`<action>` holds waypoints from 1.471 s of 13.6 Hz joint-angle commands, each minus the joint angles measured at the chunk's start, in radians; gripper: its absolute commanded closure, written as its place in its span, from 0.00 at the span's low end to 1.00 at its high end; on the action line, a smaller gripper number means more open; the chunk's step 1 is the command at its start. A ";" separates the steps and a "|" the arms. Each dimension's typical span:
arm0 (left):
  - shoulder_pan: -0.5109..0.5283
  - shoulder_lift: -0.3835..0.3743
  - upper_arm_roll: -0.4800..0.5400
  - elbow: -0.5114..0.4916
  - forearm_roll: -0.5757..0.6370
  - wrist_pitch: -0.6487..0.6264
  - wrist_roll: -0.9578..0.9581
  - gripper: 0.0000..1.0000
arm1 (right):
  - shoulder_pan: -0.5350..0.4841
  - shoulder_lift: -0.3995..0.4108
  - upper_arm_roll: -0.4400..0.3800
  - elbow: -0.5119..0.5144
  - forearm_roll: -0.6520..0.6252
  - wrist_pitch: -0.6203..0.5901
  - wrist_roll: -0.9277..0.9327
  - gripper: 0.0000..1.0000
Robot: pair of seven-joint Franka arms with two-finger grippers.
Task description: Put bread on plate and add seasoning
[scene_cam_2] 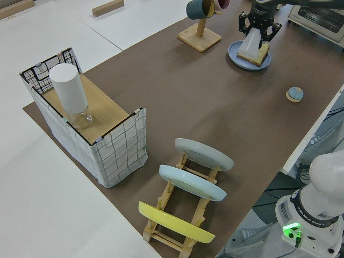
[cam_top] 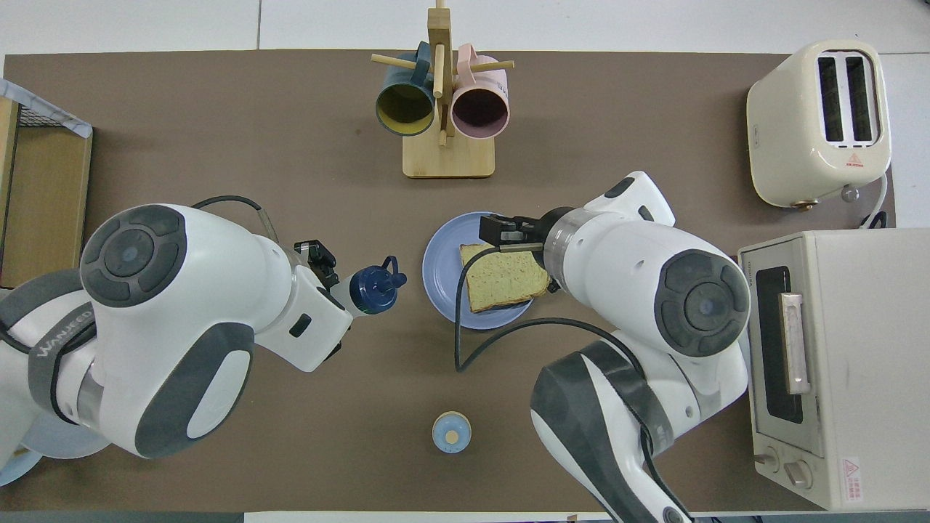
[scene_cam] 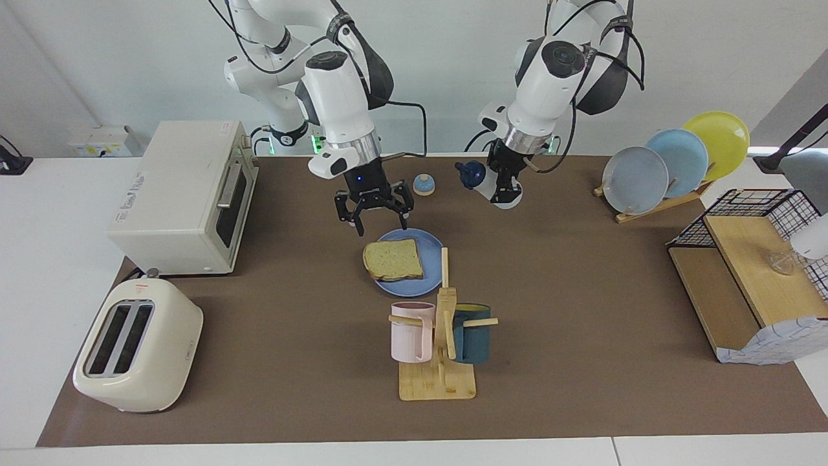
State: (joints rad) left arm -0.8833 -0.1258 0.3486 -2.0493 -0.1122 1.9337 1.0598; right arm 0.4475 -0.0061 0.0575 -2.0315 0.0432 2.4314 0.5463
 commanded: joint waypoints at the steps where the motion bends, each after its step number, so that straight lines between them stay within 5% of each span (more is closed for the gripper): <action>1: -0.008 -0.047 0.000 -0.045 0.028 -0.007 0.045 1.00 | 0.026 -0.078 0.007 -0.004 0.015 -0.090 -0.008 0.00; 4: -0.008 -0.052 -0.010 -0.051 0.028 -0.006 0.046 1.00 | 0.054 -0.088 0.004 0.117 0.192 -0.297 0.000 0.00; 7: -0.008 -0.052 -0.014 -0.052 0.028 -0.006 0.045 1.00 | 0.056 -0.092 0.005 0.198 0.343 -0.377 0.006 0.00; 8: -0.008 -0.052 -0.014 -0.052 0.028 -0.006 0.045 1.00 | 0.059 -0.089 0.007 0.209 0.365 -0.373 0.004 0.02; 12: -0.008 -0.052 -0.014 -0.051 0.028 -0.004 0.040 1.00 | 0.060 -0.084 0.019 0.209 0.432 -0.333 -0.006 0.35; 20: -0.006 -0.074 -0.016 -0.049 0.028 -0.007 0.035 1.00 | 0.114 -0.034 0.021 0.197 0.432 -0.219 0.003 0.57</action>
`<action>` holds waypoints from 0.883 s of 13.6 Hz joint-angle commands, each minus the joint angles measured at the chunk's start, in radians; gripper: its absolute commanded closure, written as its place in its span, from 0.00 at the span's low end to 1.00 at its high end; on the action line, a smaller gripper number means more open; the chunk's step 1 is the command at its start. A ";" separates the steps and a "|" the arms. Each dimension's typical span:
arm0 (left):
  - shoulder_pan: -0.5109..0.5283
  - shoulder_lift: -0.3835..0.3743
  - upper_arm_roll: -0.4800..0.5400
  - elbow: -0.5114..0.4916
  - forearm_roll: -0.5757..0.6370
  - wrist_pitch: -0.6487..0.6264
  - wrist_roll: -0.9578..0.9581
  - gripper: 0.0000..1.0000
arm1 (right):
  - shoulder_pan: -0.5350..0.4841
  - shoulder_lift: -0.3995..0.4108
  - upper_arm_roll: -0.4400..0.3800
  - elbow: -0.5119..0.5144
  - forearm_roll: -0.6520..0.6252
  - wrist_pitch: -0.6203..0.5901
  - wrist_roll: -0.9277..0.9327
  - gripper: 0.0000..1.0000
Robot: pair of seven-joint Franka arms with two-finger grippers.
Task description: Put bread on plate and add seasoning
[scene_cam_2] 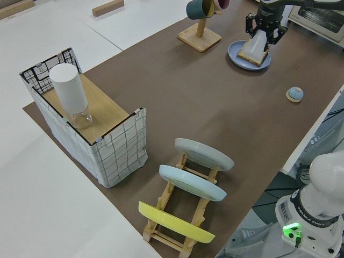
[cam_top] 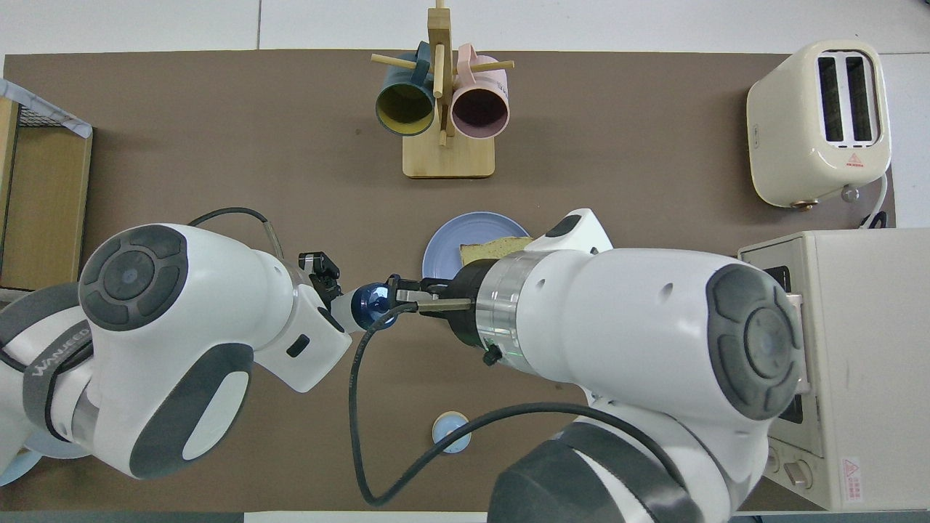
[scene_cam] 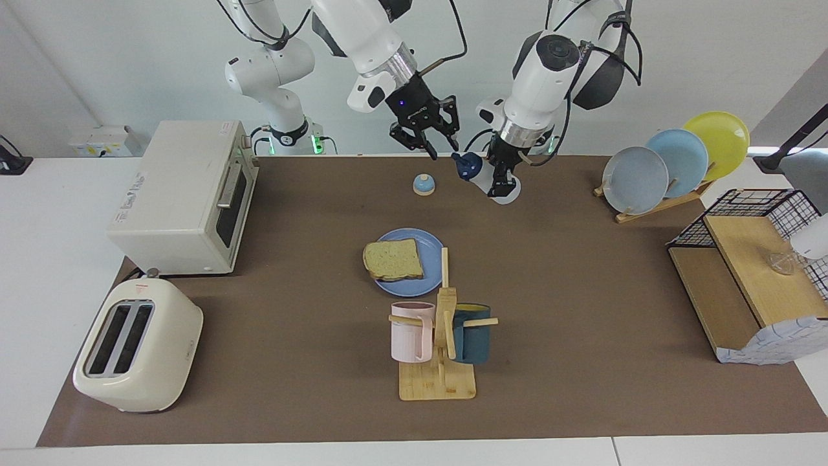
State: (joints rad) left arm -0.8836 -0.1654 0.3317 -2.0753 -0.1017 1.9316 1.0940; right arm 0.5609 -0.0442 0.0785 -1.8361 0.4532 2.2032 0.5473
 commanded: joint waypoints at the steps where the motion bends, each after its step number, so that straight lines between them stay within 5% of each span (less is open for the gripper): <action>1: -0.006 -0.034 0.003 -0.023 0.017 -0.005 0.000 1.00 | 0.002 0.004 0.000 0.001 0.022 0.001 0.005 0.57; 5: -0.003 -0.037 0.003 -0.025 0.017 -0.006 0.001 1.00 | 0.008 0.006 0.000 0.009 0.030 -0.003 0.009 0.59; 12: 0.006 -0.037 0.003 -0.025 0.017 -0.003 0.003 1.00 | 0.010 0.009 0.000 0.012 0.030 0.000 0.039 0.84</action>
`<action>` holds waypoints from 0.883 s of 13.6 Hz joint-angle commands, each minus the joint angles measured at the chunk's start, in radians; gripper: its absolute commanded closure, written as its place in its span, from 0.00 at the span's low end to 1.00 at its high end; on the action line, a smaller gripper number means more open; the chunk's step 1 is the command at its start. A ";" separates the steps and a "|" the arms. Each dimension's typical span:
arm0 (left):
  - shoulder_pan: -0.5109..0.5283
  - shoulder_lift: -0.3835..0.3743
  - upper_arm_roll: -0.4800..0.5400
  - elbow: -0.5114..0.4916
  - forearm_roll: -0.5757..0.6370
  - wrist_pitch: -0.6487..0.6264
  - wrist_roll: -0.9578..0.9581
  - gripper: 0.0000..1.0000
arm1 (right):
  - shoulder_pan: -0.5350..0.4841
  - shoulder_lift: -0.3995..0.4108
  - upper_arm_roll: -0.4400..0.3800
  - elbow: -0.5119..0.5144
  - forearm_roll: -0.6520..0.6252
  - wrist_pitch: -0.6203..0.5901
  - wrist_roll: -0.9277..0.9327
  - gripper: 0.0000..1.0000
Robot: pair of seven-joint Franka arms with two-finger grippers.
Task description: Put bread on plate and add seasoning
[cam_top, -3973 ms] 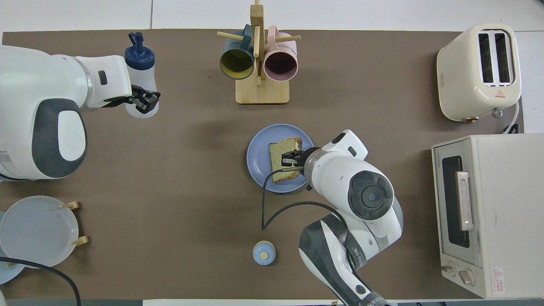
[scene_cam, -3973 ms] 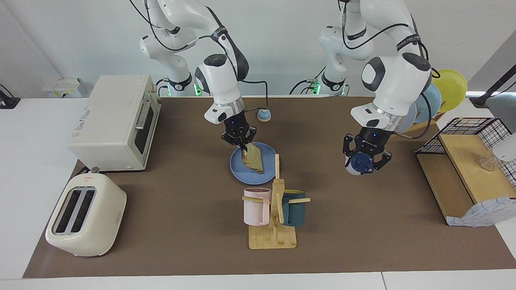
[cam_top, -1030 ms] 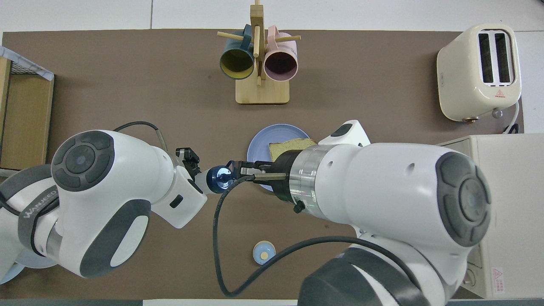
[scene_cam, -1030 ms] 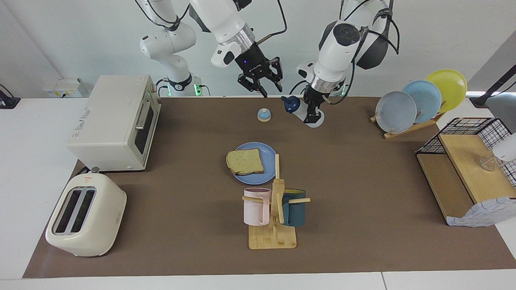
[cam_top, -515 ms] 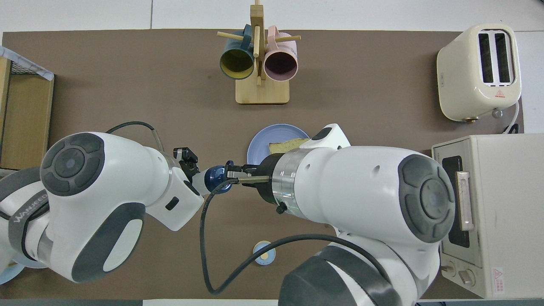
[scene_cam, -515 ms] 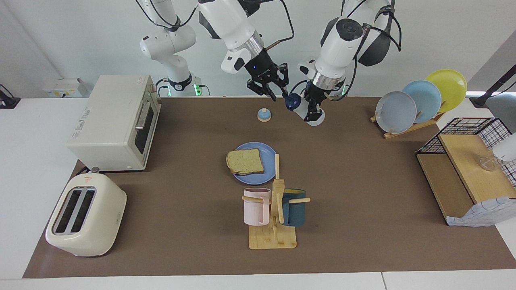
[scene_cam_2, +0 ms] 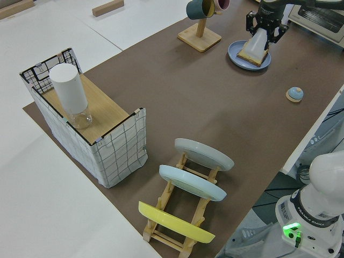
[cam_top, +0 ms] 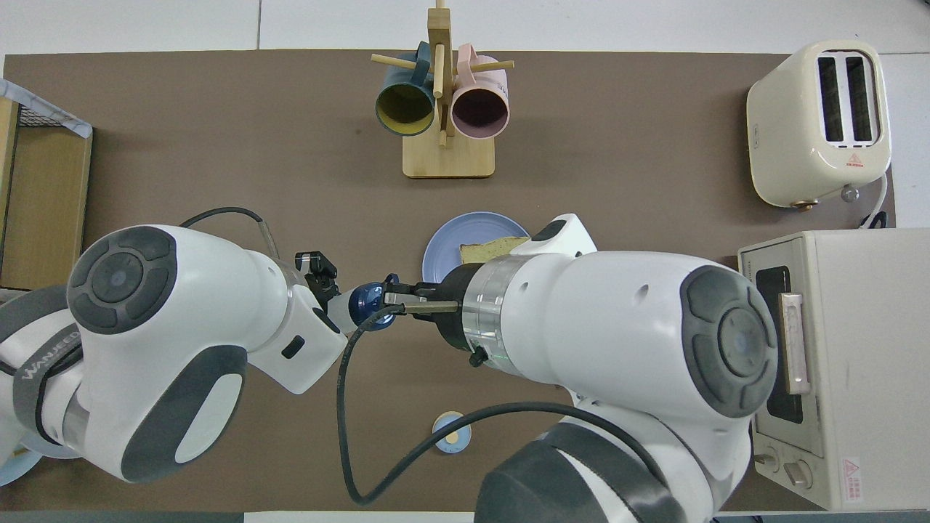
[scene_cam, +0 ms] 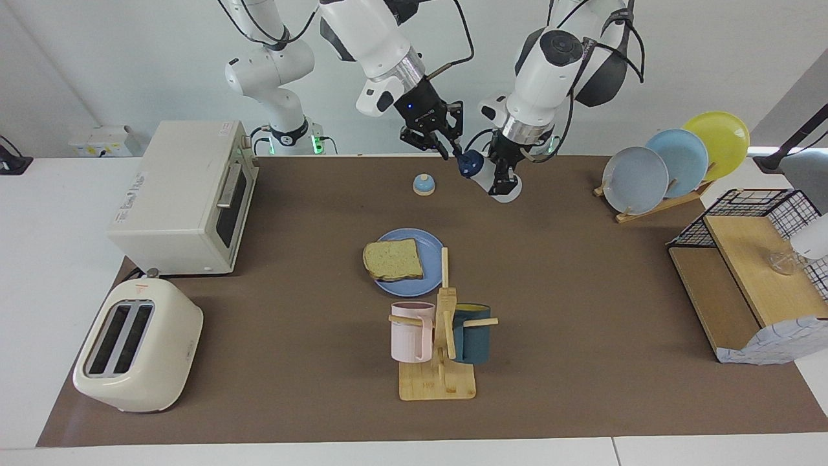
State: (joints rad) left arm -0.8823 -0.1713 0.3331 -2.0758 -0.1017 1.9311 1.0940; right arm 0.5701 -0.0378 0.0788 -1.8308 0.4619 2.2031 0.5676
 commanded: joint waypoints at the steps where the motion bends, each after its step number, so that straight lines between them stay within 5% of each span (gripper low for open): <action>1: 0.005 -0.031 0.001 -0.023 0.017 -0.003 0.003 1.00 | 0.001 0.004 -0.001 0.008 0.021 0.000 0.020 0.98; 6: 0.009 -0.031 0.001 -0.023 0.017 -0.003 0.006 1.00 | 0.002 0.004 0.007 0.010 0.029 0.013 0.057 1.00; 12: 0.011 -0.031 0.001 -0.023 0.017 -0.001 0.006 1.00 | -0.049 -0.008 -0.007 0.022 0.182 -0.006 0.057 1.00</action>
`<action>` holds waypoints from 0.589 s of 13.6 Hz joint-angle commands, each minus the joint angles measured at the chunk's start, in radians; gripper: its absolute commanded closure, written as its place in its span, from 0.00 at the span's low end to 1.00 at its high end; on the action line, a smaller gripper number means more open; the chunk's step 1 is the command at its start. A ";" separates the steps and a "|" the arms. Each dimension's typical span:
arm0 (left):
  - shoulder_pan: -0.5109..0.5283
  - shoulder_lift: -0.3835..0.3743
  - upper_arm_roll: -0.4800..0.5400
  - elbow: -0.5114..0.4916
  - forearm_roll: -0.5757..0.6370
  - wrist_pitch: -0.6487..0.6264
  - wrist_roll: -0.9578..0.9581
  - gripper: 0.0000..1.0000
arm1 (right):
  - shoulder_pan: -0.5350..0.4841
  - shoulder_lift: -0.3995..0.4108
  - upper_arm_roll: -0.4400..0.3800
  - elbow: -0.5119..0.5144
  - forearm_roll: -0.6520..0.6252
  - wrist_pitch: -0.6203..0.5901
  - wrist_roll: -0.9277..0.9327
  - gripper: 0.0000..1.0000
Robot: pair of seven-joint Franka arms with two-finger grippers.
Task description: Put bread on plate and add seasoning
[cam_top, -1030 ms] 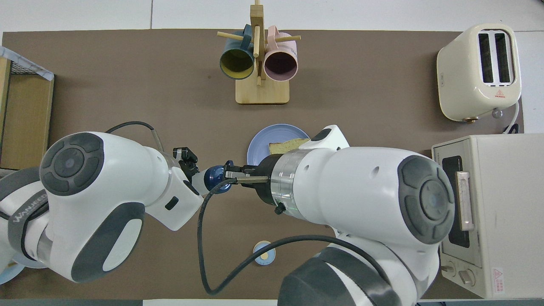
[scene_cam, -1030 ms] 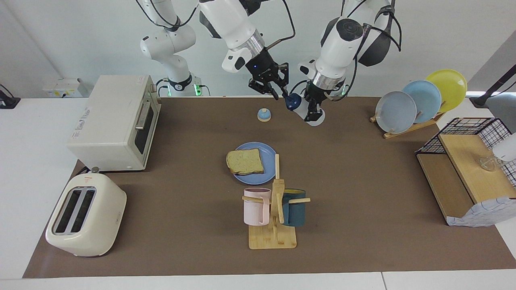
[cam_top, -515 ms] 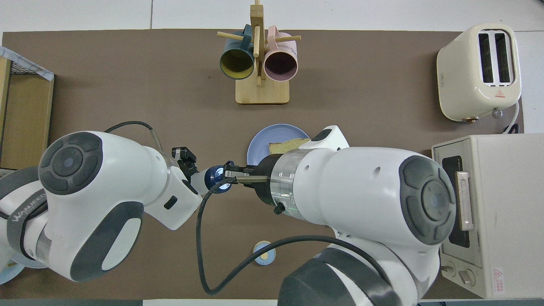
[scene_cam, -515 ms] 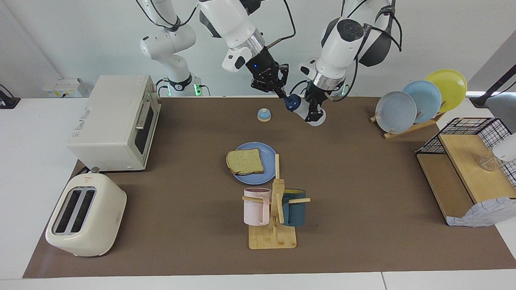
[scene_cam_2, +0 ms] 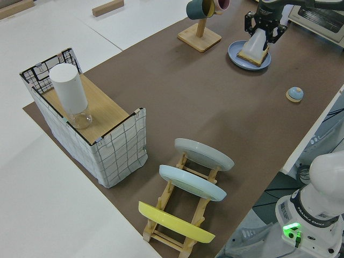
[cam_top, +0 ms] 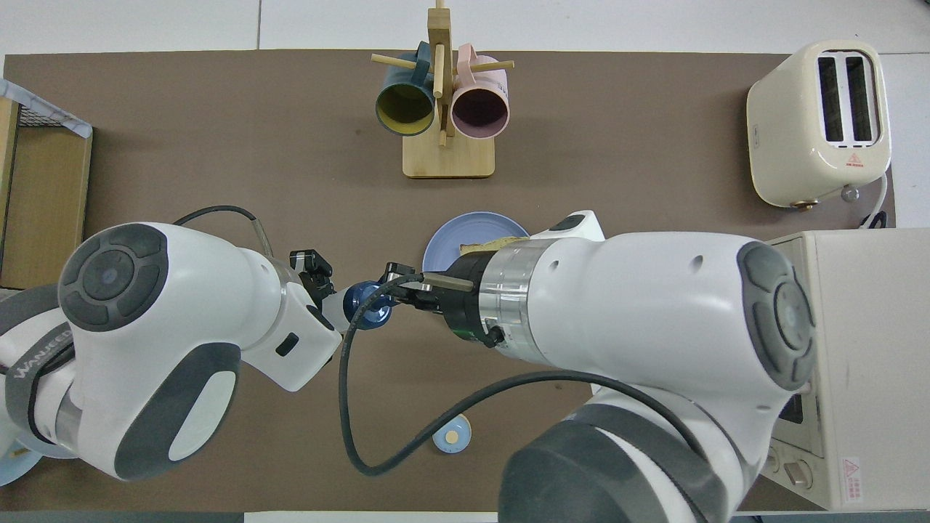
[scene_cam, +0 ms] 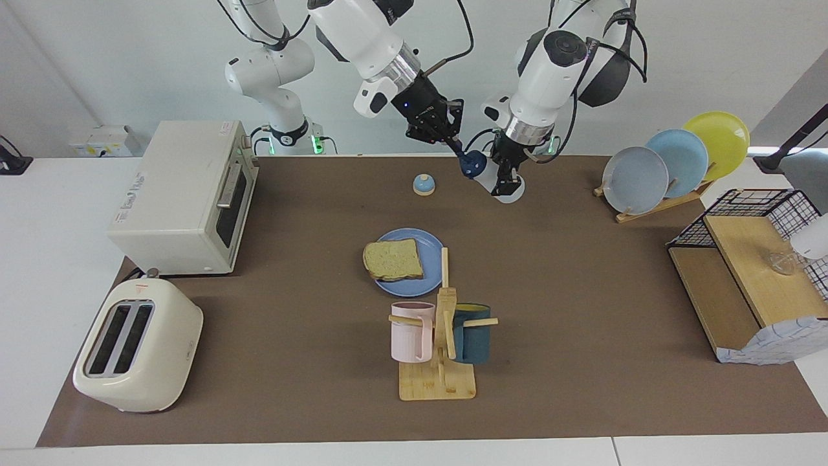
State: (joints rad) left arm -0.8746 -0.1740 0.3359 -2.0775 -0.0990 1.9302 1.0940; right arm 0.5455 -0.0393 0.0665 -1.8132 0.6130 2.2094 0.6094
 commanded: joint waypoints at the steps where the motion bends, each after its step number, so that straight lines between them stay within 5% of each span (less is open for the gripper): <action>1: 0.003 -0.029 -0.001 -0.023 0.015 0.000 0.006 1.00 | -0.024 -0.010 0.006 -0.004 0.028 -0.013 0.001 1.00; 3: 0.003 -0.029 -0.001 -0.023 0.015 0.003 0.006 1.00 | -0.027 -0.011 0.006 -0.008 0.027 -0.008 0.000 1.00; 4: 0.003 -0.029 -0.001 -0.023 0.015 0.003 0.006 1.00 | -0.021 -0.011 0.006 -0.011 0.024 0.004 -0.002 0.68; 5: 0.003 -0.029 -0.001 -0.023 0.015 0.003 0.006 1.00 | -0.016 -0.013 0.007 -0.012 0.015 0.010 -0.006 0.48; 8: 0.003 -0.029 -0.001 -0.023 0.015 0.004 0.006 1.00 | 0.026 -0.025 0.010 -0.053 -0.019 0.056 -0.025 0.44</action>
State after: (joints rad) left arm -0.8739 -0.1740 0.3359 -2.0775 -0.0990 1.9302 1.0940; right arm 0.5480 -0.0413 0.0716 -1.8181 0.6130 2.2227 0.6014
